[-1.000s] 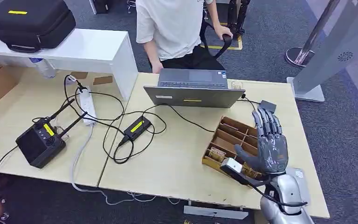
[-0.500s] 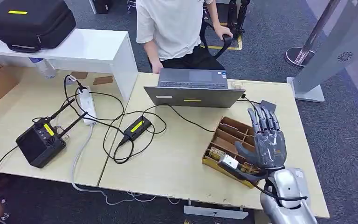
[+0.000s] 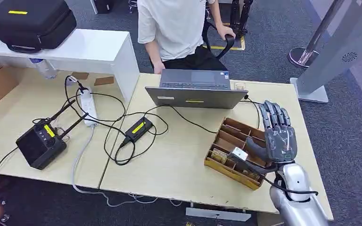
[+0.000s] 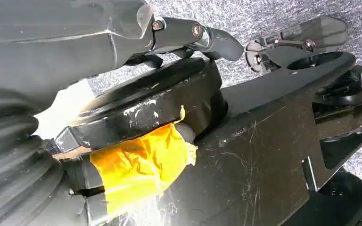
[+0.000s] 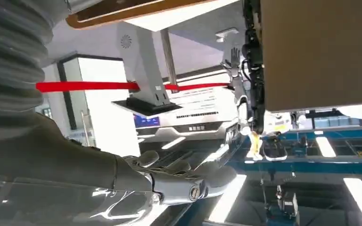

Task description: Pass the card to the sensor for recognition and then transmit it.

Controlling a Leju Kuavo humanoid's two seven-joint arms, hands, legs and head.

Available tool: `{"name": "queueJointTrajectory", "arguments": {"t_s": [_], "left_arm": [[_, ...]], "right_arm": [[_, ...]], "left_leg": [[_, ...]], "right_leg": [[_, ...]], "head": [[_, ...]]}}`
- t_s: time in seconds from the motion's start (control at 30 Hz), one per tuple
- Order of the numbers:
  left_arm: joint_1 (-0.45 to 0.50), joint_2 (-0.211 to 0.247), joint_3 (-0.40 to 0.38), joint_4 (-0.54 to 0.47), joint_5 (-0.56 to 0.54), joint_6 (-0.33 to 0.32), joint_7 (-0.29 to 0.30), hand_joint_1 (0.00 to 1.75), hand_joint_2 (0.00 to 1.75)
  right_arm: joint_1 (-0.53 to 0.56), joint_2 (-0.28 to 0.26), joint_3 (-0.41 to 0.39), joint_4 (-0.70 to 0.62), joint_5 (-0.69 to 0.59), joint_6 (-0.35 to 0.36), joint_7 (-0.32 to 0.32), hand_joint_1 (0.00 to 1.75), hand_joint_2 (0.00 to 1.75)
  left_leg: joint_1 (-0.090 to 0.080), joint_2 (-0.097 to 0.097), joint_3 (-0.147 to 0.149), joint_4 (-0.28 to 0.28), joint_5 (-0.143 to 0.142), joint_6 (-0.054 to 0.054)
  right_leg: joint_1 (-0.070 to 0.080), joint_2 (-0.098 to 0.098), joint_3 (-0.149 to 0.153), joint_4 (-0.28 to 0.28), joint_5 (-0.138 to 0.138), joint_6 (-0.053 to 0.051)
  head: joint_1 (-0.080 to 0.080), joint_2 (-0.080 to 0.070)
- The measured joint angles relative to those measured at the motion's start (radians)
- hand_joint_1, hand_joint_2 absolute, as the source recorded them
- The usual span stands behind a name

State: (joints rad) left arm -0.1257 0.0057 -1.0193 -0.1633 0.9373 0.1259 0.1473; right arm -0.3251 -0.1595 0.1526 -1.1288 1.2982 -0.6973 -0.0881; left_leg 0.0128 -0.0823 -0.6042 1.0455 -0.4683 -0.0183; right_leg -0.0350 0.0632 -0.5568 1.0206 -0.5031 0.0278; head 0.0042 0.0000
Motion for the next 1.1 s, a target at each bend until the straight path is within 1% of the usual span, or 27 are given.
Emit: {"name": "queueJointTrajectory", "arguments": {"t_s": [0.43,0.77,1.1], "left_arm": [[-0.001,0.001,-0.005,0.0,0.016,0.001,0.003,0.0,1.75],[0.0,0.002,-0.005,0.0,0.034,0.003,0.003,0.0,1.75],[0.0,0.002,-0.005,0.0,0.035,0.003,0.003,0.0,1.75]], "right_arm": [[0.005,-0.026,0.0,0.01,-0.007,0.0,0.001,0.0,1.75],[0.068,-0.044,-0.016,-0.05,-0.023,0.0,-0.014,0.0,1.75],[0.087,-0.051,-0.023,-0.071,-0.023,0.0,-0.017,0.0,1.75]], "left_leg": [[0.0,0.0,0.0,0.0,0.0,0.0],[0.0,0.0,0.0,0.0,0.0,0.0],[0.0,0.0,0.0,0.0,0.0,0.0]], "right_leg": [[0.0,0.0,0.0,0.0,0.0,0.0],[0.0,0.0,0.0,0.0,0.0,0.0],[0.0,0.0,0.0,0.0,0.0,0.0]], "head": [[0.0,0.0],[0.0,0.0],[0.0,0.0]]}}
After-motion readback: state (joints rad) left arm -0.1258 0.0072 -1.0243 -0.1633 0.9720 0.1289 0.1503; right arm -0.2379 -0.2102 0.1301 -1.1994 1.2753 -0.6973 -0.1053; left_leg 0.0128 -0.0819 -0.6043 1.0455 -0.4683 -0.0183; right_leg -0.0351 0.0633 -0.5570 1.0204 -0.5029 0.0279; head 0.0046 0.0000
